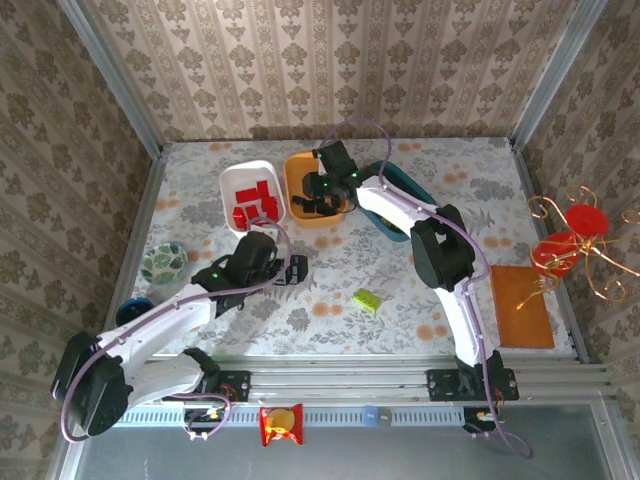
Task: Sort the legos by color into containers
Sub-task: Place the lego in the container, then pick up the lego from the bottom-center of the table.
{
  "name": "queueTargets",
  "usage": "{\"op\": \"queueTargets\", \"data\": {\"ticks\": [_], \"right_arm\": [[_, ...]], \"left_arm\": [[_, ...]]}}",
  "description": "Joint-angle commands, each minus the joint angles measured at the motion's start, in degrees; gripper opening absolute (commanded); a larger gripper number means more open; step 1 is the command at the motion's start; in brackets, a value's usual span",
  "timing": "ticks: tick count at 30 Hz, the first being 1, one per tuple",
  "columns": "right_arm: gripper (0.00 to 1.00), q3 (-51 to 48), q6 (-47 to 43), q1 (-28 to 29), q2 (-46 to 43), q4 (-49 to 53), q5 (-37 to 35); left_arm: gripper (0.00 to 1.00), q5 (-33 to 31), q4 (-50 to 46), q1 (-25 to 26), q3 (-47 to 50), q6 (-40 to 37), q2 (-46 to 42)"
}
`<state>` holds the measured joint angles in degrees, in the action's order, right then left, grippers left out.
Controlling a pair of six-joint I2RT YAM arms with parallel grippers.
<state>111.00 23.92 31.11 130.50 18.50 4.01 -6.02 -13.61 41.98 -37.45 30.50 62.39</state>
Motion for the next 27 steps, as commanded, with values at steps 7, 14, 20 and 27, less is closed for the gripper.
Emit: {"op": "queueTargets", "data": {"ticks": [7, 14, 20, 27], "right_arm": [[0.66, 1.21, 2.04, 0.09, -1.75, 2.71, 1.17], [0.7, -14.94, 1.64, 0.77, -15.71, -1.01, 2.83], [0.71, -34.02, 1.23, 1.82, -30.56, -3.88, 3.52], [0.72, -48.86, 1.38, 4.33, -44.61, -2.09, 1.14]], "left_arm": [[1.0, -0.66, 1.6, 2.11, 0.98, 2.21, -0.25], [1.0, -1.67, 0.11, 3.24, -0.74, 1.76, -1.14], [1.0, -3.21, -0.52, 3.71, 0.39, 1.89, -4.67], [1.0, -3.12, -0.35, 3.77, 1.9, 2.33, -6.19]]}}
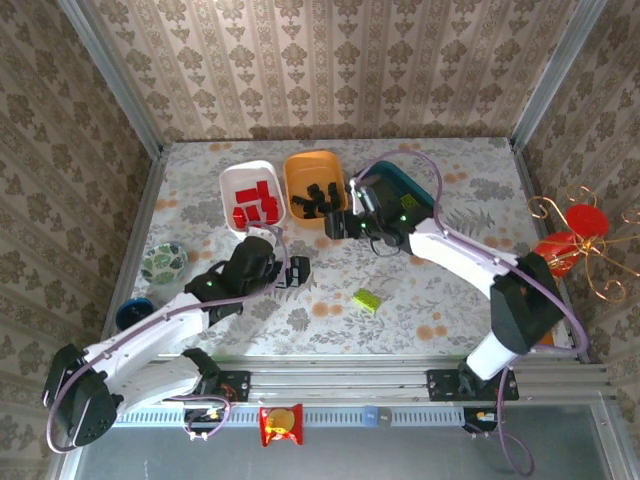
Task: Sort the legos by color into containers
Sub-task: Pick up the lego from the bottom-center of the table.
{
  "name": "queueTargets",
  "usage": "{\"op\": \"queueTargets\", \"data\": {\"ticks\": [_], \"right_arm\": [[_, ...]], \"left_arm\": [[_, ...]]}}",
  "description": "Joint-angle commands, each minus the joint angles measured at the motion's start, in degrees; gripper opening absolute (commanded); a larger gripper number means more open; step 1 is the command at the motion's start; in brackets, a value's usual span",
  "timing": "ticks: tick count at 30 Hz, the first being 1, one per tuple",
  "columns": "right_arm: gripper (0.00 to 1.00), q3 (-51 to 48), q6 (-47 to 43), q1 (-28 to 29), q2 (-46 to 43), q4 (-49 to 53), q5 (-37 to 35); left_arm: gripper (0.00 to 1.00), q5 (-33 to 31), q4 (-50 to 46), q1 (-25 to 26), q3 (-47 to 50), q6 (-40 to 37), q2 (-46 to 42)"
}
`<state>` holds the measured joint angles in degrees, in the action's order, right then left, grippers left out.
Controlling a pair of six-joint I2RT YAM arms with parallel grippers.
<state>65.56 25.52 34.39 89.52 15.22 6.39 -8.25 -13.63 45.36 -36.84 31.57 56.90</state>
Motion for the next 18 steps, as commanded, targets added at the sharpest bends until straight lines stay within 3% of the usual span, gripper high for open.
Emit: {"op": "queueTargets", "data": {"ticks": [1, 8, 18], "right_arm": [[0.72, -5.3, -0.2, 1.71, -5.42, 1.67, -2.01], [0.73, -17.83, 3.39, 3.22, -13.84, 2.98, -4.26], [0.73, -29.11, 7.44, 3.75, -14.01, -1.82, -5.58]], "left_arm": [[1.0, -0.81, -0.21, 0.42, 1.48, 1.35, -0.65], [1.0, 0.49, 2.04, 0.4, 3.85, 2.62, -0.66], [1.0, 2.53, 3.51, 0.42, 4.41, 2.09, 2.74]]}}
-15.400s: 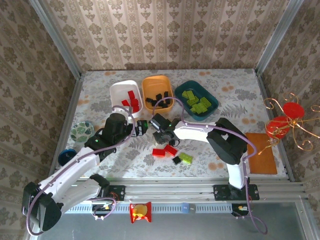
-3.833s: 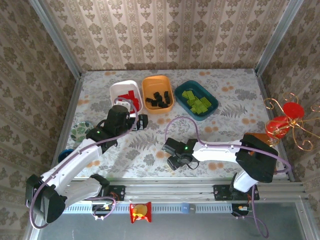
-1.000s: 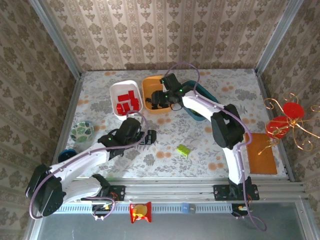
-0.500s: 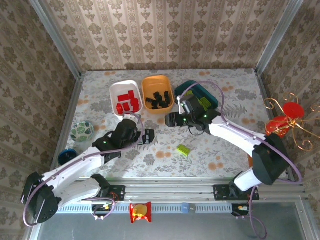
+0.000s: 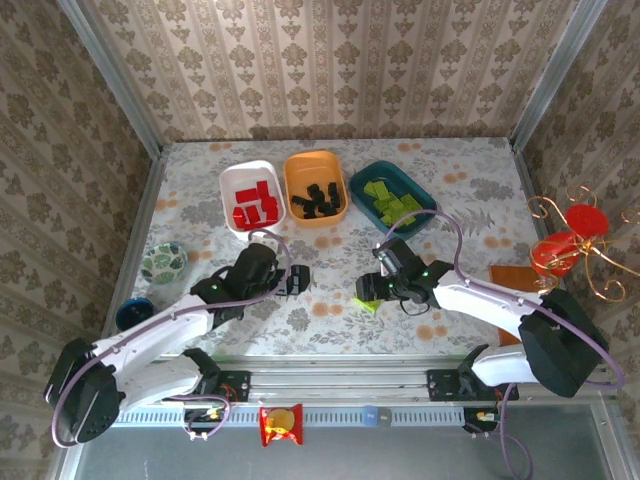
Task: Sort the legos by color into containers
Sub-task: Pick up the lego from the bottom-center of the table.
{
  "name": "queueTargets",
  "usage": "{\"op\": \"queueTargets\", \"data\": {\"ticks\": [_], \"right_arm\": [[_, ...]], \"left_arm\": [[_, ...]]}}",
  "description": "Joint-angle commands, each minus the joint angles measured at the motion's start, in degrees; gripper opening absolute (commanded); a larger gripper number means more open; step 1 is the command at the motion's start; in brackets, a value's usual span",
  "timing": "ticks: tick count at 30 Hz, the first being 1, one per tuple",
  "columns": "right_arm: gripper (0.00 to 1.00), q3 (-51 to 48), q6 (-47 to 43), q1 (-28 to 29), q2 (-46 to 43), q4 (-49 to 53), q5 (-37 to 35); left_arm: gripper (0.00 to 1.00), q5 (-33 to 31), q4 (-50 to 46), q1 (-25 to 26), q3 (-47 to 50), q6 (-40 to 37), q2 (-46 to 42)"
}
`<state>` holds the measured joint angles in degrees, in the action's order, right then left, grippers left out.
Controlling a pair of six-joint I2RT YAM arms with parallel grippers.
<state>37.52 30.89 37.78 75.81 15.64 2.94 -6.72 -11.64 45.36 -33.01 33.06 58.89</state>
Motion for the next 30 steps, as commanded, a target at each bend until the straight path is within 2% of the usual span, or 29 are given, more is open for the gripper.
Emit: {"op": "queueTargets", "data": {"ticks": [1, 10, 13, 17, 26, 30], "right_arm": [[0.73, -1.51, 2.06, 0.36, -0.1, -2.28, -2.23], [0.73, -3.46, 1.96, 0.95, 1.2, -3.39, -0.92], [0.73, -2.77, 1.2, 2.63, 2.57, -3.43, 0.32], [0.72, -1.08, 0.45, 5.36, 6.09, -2.3, -1.55], [0.57, 4.66, -1.34, 10.66, 11.27, 4.16, -10.24], [0.44, 6.03, -2.56, 12.13, 12.17, 4.59, -10.63]], "left_arm": [[1.0, 1.09, 1.91, 0.4, 0.75, 0.62, 1.23], [1.0, 2.75, 4.63, 0.38, 0.36, 0.96, 5.58], [1.0, 3.03, 5.09, 0.36, 0.41, 0.96, 6.31], [1.0, 3.03, 5.13, 0.43, 0.5, 0.87, 6.43], [1.0, 3.21, 5.05, 0.29, 0.5, 0.6, 6.44], [1.0, 3.29, 5.05, 0.34, 0.14, 0.43, 6.63]]}}
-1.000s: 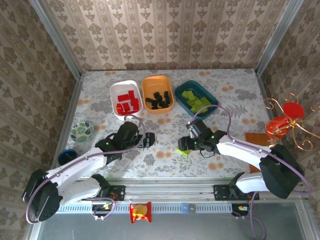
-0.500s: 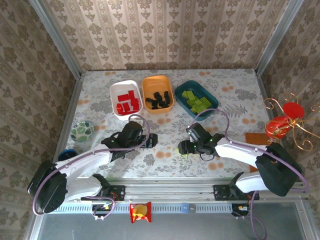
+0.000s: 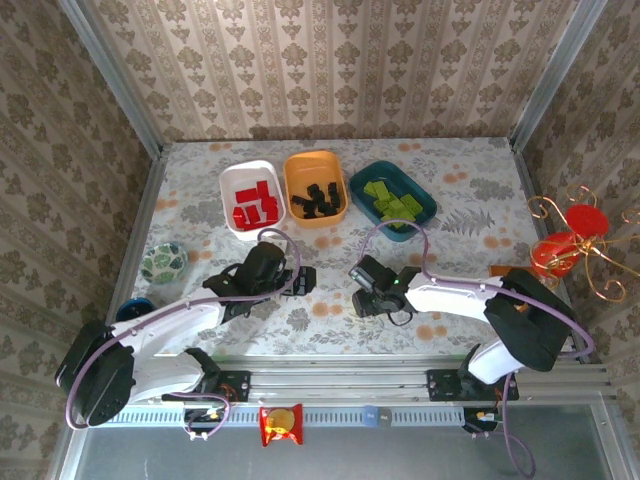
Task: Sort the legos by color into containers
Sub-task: Pick up the lego from the bottom-center of the table, then place the lego in the container.
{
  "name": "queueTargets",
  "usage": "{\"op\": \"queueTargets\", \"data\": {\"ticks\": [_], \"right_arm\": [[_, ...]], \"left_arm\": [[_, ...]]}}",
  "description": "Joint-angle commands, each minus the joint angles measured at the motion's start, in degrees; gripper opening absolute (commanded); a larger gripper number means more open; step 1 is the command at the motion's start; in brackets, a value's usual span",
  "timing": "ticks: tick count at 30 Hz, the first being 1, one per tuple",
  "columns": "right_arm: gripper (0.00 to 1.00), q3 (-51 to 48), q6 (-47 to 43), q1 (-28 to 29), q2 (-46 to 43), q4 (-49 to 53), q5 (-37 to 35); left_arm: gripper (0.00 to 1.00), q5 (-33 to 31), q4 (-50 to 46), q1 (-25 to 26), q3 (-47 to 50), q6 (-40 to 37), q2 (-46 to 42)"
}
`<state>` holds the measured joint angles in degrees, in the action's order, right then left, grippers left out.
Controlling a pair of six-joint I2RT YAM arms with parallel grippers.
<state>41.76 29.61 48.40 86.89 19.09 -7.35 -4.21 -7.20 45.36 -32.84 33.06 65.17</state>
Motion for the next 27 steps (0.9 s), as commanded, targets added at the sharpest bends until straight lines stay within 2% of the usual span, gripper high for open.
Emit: {"op": "queueTargets", "data": {"ticks": [1, 6, 11, 17, 21, 27], "right_arm": [[0.4, 1.84, -1.55, 1.61, 1.03, 0.8, 0.0], [0.26, 1.46, -1.9, 1.7, -2.18, -0.85, 0.62], [0.22, 4.18, -4.54, 0.51, -8.87, 1.71, -2.48], [0.21, 10.62, -8.19, -9.59, -12.91, 1.34, -0.21], [0.21, 16.11, -8.26, -18.87, -8.0, -1.24, -0.04], [0.2, 27.36, -5.48, -29.79, 7.85, -2.01, 1.25]], "left_arm": [[1.0, 0.81, 0.52, 0.33, -0.12, 0.43, 0.45], [1.0, 0.87, 0.47, 0.25, -0.23, 0.43, 0.9], [1.0, 0.97, 0.26, 0.17, -0.55, 0.25, 1.32], [1.0, 1.22, -0.09, 0.16, -1.17, 0.16, 1.72], [1.0, 1.29, -0.36, 0.16, -1.21, 0.41, 1.54], [1.0, 1.66, -1.15, 0.25, -1.53, 0.61, 1.02]]}}
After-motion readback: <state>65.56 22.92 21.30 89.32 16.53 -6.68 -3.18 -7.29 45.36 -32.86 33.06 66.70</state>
